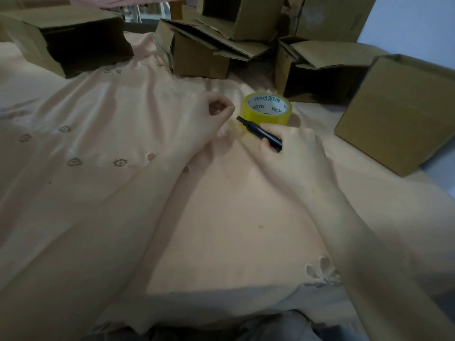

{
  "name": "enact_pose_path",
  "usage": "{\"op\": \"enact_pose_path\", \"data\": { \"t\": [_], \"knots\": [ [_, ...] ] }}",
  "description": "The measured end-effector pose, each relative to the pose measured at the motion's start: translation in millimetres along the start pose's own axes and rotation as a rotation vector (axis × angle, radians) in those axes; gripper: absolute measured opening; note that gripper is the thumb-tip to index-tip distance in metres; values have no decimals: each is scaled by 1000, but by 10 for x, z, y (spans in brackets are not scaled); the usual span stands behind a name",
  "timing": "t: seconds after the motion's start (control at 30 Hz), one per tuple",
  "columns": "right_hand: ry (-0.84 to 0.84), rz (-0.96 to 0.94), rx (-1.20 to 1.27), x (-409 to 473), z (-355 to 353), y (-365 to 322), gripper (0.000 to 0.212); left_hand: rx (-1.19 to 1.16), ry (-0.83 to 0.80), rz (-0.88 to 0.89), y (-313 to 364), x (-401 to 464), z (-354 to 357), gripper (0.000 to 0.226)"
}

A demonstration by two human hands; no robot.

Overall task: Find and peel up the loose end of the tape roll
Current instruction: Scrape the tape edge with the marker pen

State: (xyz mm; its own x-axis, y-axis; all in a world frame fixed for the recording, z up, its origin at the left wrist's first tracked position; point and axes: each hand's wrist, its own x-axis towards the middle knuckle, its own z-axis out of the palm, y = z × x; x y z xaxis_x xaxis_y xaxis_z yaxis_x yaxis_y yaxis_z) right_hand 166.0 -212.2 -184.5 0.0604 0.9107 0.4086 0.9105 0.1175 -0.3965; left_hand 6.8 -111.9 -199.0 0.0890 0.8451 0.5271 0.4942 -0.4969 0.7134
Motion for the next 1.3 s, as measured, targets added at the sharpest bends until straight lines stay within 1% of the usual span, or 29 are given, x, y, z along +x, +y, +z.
{"op": "enact_pose_path", "data": {
  "t": [0.4,0.47,0.57,0.83,1.0,1.17,1.3],
  "knots": [
    [-101,7,-18,17,76,6,27,31,-69,30,8,-25,15,7],
    [-114,9,-34,20,79,9,27,13,-50,17,0,-16,26,7],
    [-124,10,-40,20,83,16,27,-82,21,-16,-38,15,7,6],
    [-123,27,-5,0,75,13,27,-15,11,-11,-49,7,-10,6],
    [-46,32,54,3,30,-1,28,-115,38,-52,-11,-4,-26,5],
    [57,16,153,-4,-4,-34,32,-261,48,-138,137,-48,-63,5],
    [118,20,214,20,21,-5,25,-385,22,-208,191,-58,-93,6]
  ]
}}
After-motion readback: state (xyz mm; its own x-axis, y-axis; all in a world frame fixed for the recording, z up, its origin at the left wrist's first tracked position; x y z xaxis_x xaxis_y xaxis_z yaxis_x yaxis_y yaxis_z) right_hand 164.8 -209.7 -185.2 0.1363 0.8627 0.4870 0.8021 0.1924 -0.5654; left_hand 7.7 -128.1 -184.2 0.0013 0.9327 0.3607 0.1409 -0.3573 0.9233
